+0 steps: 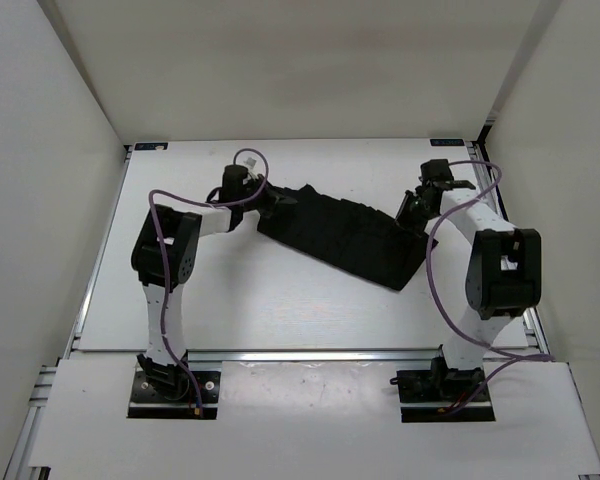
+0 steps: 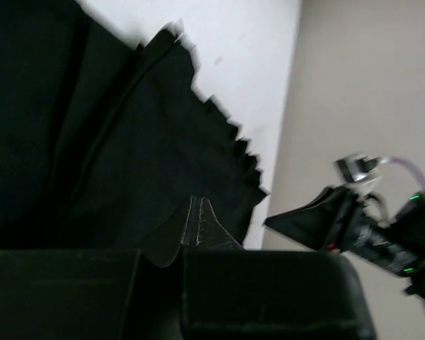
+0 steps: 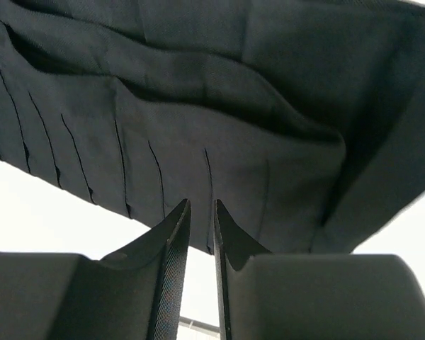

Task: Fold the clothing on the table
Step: Fold the skirt

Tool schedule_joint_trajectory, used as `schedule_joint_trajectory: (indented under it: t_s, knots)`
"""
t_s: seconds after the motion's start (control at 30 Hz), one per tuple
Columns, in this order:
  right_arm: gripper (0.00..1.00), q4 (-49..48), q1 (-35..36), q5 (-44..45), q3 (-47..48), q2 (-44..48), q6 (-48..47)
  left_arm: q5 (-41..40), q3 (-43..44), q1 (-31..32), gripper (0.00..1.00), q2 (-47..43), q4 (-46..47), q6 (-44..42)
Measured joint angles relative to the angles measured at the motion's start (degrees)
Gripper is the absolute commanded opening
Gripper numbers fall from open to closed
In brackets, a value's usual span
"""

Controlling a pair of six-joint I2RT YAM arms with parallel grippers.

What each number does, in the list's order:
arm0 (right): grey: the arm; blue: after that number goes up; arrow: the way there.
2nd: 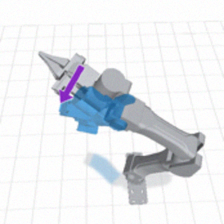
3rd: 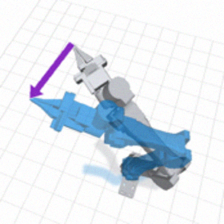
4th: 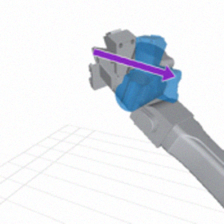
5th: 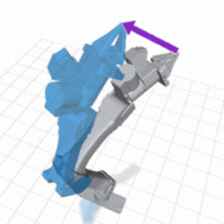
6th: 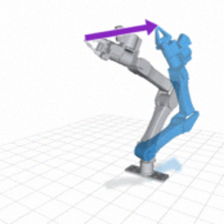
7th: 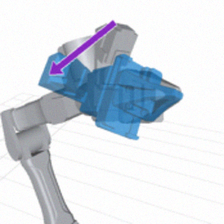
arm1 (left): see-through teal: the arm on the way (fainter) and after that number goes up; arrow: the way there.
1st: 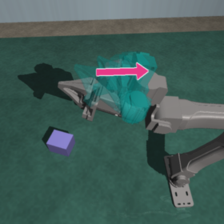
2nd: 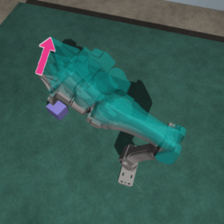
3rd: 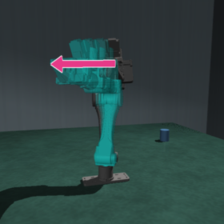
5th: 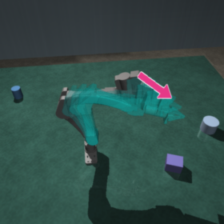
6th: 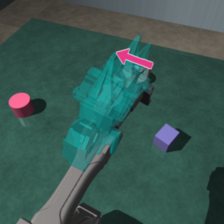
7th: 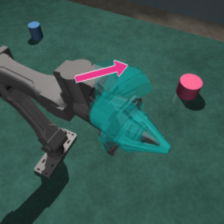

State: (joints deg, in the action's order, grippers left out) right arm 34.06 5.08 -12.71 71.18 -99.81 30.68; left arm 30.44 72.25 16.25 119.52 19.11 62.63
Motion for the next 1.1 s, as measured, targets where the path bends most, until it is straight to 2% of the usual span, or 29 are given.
schedule_joint_trajectory:
  t_s: [0.1,0.3,0.63,0.7,0.83,0.9,0.93,0.97,1.07,1.1]
  knots:
    - [0.23,2.71,-0.44,-1.22,4.13,-4.15,-1.64,-1.14,-1.22,1.6,0.0,1.4,-2.71,-2.01]
    - [0.23,9.75,-2.58,-2.99,11.89,-13.05,-5.2,-3.06,-8.15,0.52,0.0,0.15,-6.01,-4.35]
    - [0.22,20.28,-0.52,-3.21,32.41,-29.14,-10.67,-6.56,-27.06,-0.24,0.0,-16.81,-9.27,-7.72]
    - [0.27,20.33,0.31,-3.61,33.73,-29.79,-11.06,-6.47,-29.14,-0.48,0.0,-18.4,-9.42,-7.96]
    - [0.47,20.02,1.95,-3.43,34.86,-28.11,-12.07,-4.66,-30.1,-1.97,0.05,-19.28,-8.24,-7.21]
    - [0.68,19.78,2.29,-3.56,34.42,-25.18,-13.42,-3.08,-29.59,-3.06,0.12,-19.91,-8.0,-6.43]
    - [0.73,19.41,2.21,-3.76,33.46,-22.75,-14.03,-2.16,-28.81,-3.45,0.14,-20.39,-8.17,-6.23]
    - [0.76,18.49,1.92,-4.11,31.56,-19.8,-14.88,-1.2,-27.43,-3.96,0.15,-20.94,-8.59,-5.86]
    - [0.77,16.59,-0.28,-4.9,23.04,-9.25,-16.9,1.46,-22.75,-5.81,0.17,-23.39,-8.26,-5.57]
    - [0.8,16.0,-1.57,-5.27,19.63,-5.64,-17.38,2.19,-21.73,-6.67,0.16,-24.83,-8.22,-5.84]
